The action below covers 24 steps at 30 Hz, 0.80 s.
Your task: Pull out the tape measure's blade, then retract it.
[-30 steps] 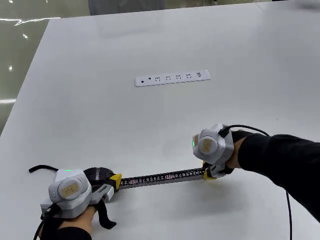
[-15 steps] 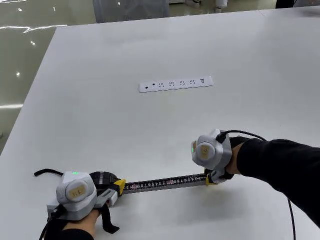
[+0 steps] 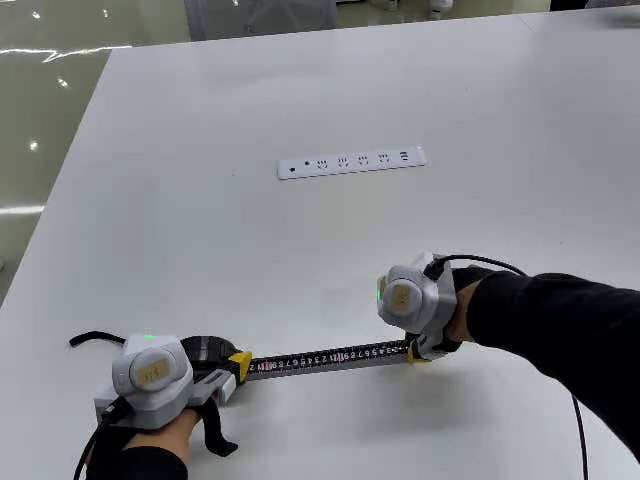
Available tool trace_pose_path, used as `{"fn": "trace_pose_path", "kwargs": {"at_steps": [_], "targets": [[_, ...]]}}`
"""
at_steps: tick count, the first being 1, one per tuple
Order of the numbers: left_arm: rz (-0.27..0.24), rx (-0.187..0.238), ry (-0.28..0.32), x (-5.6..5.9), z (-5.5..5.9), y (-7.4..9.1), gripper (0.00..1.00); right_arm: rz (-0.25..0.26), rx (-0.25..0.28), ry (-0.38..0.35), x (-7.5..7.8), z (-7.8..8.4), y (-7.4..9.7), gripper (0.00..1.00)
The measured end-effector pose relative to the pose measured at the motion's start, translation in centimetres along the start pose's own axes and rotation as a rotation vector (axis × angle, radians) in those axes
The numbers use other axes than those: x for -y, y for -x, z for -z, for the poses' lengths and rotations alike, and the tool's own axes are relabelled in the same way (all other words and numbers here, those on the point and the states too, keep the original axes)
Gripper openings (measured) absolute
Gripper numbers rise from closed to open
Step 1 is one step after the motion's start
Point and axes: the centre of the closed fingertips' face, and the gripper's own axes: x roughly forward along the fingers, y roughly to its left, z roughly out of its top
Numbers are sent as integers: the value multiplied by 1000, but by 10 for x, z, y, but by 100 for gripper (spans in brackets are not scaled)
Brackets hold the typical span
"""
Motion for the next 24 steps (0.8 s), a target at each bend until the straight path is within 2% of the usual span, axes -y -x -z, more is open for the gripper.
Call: {"fn": "trace_pose_path", "kwargs": {"at_steps": [21,24], "targets": [[2,-5,-3,0,0,0,59,-3,4,-14,-1,-8,-1,9],[1,-1,-3,0,-1,0,59,-5,-1,5,-2,-9,-1,9]]}}
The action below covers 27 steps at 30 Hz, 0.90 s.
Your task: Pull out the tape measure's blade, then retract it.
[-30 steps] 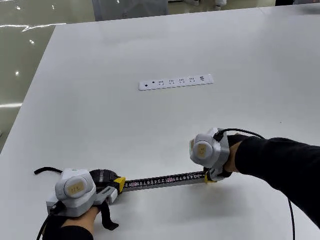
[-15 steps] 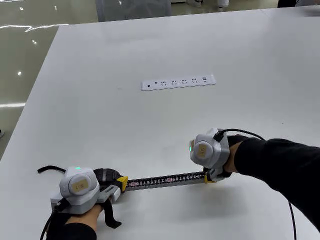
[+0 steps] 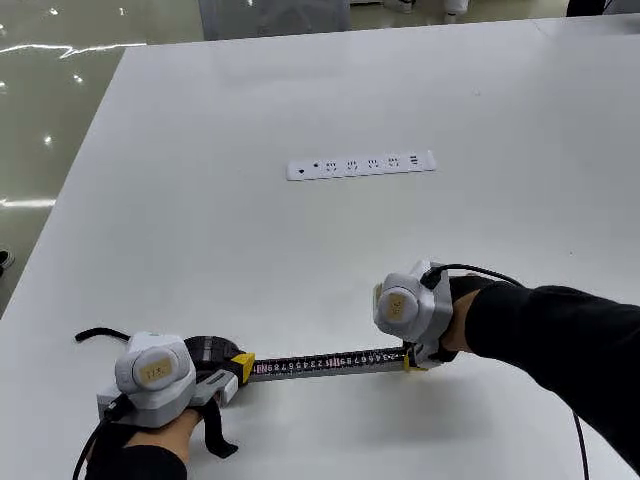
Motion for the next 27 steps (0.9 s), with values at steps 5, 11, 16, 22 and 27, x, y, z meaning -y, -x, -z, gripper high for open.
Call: {"fn": "trace_pose_path", "kwargs": {"at_steps": [5,11,16,22,27], "targets": [[0,-4,0,0,0,0,59,14,5,-21,0,-3,-1,8],[5,-8,1,1,0,1,60,11,4,-31,0,-4,-2,8],[4,-9,2,1,1,1,60,17,1,-33,-1,-6,-1,8],[4,-9,2,1,2,1,60,26,3,-41,-1,-9,-3,9],[8,-18,7,1,2,1,60,24,0,-48,-2,-11,-4,9]]}}
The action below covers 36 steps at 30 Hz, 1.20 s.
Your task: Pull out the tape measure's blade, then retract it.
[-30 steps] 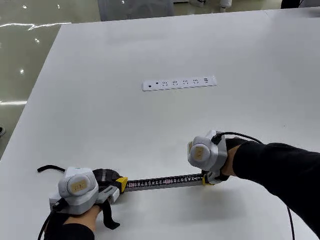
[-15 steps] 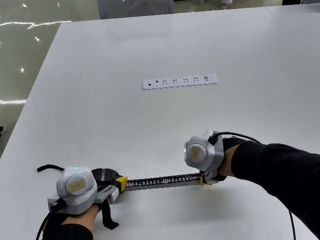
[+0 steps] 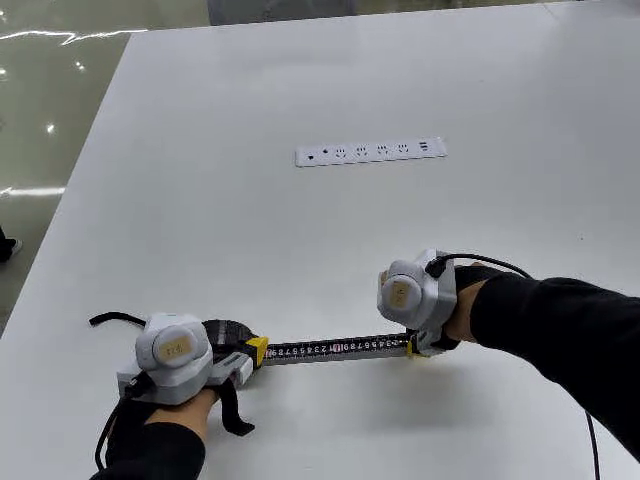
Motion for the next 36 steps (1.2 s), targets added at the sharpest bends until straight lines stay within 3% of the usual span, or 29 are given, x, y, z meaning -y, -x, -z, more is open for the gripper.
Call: {"fn": "trace_pose_path", "kwargs": {"at_steps": [20,27,36], "targets": [[1,-14,0,-1,0,-1,60,11,-20,-31,0,-7,-3,8],[3,-4,-7,-1,0,-1,60,9,-32,-12,0,-12,-4,8],[14,1,-16,0,-1,-2,60,6,-11,-5,0,-15,-5,8]]}}
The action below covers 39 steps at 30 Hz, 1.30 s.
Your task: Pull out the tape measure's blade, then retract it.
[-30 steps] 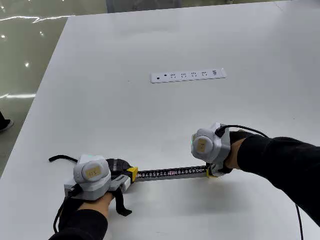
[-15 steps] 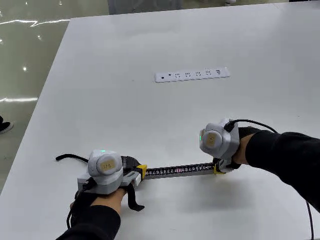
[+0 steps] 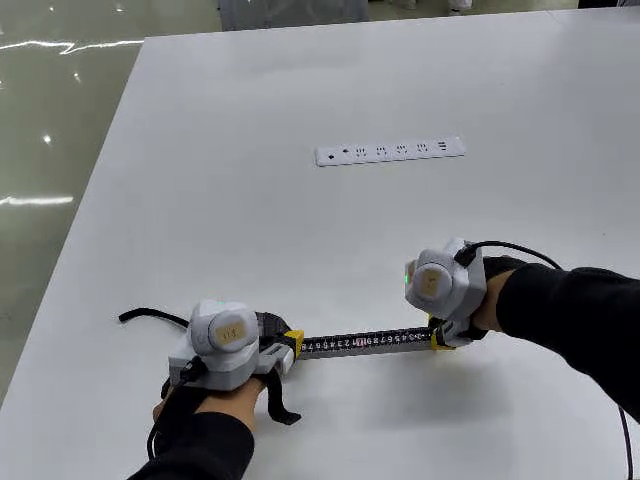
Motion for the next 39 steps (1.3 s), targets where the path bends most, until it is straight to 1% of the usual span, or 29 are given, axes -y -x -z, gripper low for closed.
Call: {"fn": "trace_pose_path", "kwargs": {"at_steps": [7,10,13,23,28,30,32,34,36,39], "targets": [[-3,3,-2,0,0,0,60,-7,-15,7,0,-4,-3,8],[-2,-1,-1,0,0,0,60,-5,-11,-6,1,-4,-1,8],[0,-2,-3,0,1,0,60,-6,-11,0,0,-6,-2,8],[-3,9,-11,1,0,0,60,-5,-7,-2,-1,-10,-1,9],[-1,4,-4,1,0,0,60,-1,0,-11,-2,-11,-2,9],[3,6,1,1,0,0,60,-4,0,19,-2,-12,-2,9],[4,5,3,1,0,0,60,-7,1,5,-1,-13,-2,9],[10,-8,9,1,0,-1,60,-8,-1,-5,-1,-14,-2,9],[13,-14,11,1,0,-1,60,-10,-6,3,-1,-15,-2,9],[13,-9,11,1,0,0,60,-12,-6,2,-1,-16,-2,9]]}}
